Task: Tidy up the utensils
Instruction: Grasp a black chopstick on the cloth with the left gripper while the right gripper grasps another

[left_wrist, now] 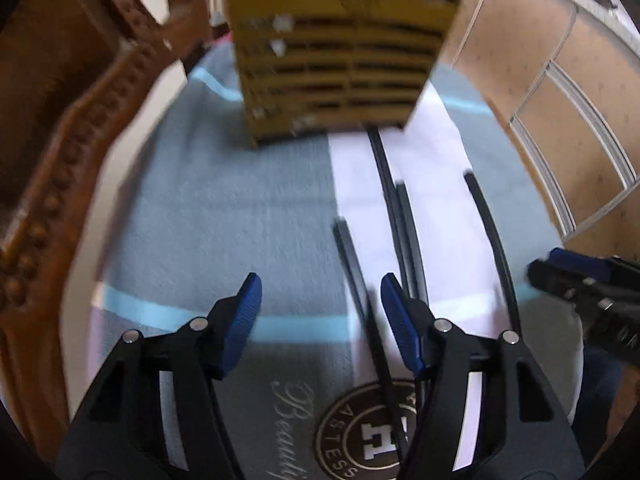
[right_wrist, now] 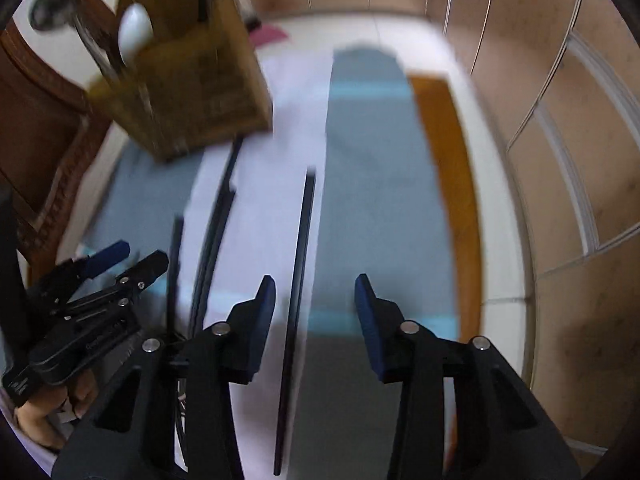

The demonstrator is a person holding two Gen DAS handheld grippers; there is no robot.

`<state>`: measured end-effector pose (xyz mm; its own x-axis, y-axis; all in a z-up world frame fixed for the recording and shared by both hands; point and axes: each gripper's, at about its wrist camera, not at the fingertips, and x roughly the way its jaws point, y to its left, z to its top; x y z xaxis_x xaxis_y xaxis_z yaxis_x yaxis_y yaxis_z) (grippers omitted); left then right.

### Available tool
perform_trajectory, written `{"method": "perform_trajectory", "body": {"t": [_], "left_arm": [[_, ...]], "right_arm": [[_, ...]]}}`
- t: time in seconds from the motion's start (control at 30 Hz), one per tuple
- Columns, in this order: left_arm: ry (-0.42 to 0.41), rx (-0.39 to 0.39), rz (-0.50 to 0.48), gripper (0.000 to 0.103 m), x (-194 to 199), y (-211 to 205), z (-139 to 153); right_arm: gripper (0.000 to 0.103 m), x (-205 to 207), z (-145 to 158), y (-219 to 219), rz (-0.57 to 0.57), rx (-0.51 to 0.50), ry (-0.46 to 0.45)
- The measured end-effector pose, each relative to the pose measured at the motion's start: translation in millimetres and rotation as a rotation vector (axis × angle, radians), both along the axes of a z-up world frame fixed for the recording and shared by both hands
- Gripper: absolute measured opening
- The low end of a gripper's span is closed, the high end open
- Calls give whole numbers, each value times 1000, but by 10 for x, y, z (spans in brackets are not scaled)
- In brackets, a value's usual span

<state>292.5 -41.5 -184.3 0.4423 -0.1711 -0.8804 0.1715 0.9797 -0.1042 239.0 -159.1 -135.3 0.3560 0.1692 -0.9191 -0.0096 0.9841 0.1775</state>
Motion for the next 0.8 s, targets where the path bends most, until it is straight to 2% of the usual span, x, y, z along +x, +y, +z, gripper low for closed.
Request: {"method": "perform_trajectory", "body": {"t": [0.03, 0.1, 0.17, 0.23, 0.27, 0.37, 0.47, 0.63, 0.7, 0.77, 0.8], "left_arm": [[9, -1, -7, 62, -12, -28, -33], [27, 10, -18, 62, -25, -66, -93], [23, 30, -29, 62, -44, -100, -126], [26, 44, -39, 61, -21, -140, -112], [28, 44, -38, 57, -28, -149, -120], [32, 29, -35, 42, -69, -104, -126], [39, 27, -46, 28, -137, -33, -126], [76, 12, -78, 27, -307, 55, -92], [89, -12, -72, 28, -240, 126, -57], [98, -26, -42, 41, -156, 192, -57], [93, -16, -23, 42, -98, 217, -54]], "right_arm": [[40, -9, -51, 47, 7, -4, 12], [32, -46, -112, 142, 24, -27, 30], [15, -55, -170, 205, 42, -37, 55], [11, -80, -213, 224, 53, -41, 68], [9, -85, -231, 228, 56, -44, 70], [8, -138, -226, 222, 69, -37, 71], [7, -214, -249, 160, 80, 11, 91], [7, -436, -251, 125, 122, 30, 139], [8, -510, -244, 145, 145, 21, 149], [25, -511, -211, 171, 147, 8, 128], [28, -492, -193, 175, 143, 2, 117]]}}
